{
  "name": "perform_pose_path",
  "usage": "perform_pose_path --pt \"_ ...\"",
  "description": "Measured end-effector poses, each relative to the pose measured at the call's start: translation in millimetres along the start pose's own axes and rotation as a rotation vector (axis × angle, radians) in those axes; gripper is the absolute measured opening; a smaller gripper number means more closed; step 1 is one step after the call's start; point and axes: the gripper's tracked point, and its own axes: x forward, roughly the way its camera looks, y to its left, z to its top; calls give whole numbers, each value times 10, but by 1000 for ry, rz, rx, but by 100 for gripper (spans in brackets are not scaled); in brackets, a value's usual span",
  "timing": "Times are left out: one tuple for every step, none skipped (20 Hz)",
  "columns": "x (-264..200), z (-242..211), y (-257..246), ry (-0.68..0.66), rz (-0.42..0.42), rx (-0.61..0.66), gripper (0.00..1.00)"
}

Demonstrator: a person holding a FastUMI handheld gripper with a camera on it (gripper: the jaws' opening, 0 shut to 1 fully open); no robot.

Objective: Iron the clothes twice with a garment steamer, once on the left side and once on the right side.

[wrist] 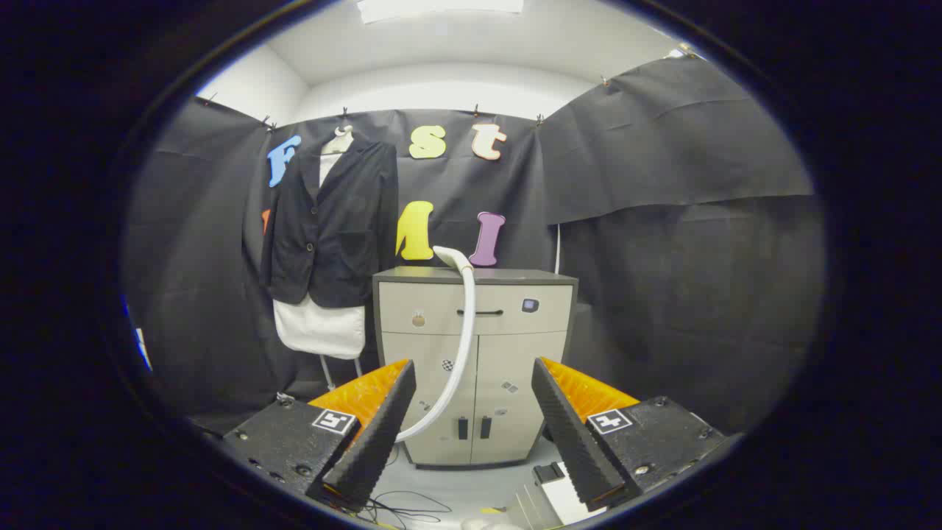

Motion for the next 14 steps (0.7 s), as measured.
perform_pose_path --pt "14 -1 18 2 0 -10 99" --pt "29 -7 25 4 0 -17 99" --pt "37 -19 38 7 1 -17 99" --pt "39 -45 49 12 3 -10 99" --pt "34 -83 62 17 5 -2 99" --pt "52 -90 60 21 4 1 99" --pt "68 -90 49 22 2 1 99" --pt "72 -85 49 20 2 1 99" --pt "72 -91 61 21 5 2 99" --pt "79 -90 71 22 7 0 99" --pt "84 -104 86 23 11 -3 99" --pt "85 -103 92 23 15 -3 99" --pt "91 -91 112 24 21 -2 99" --pt "102 -93 123 26 25 -2 99"
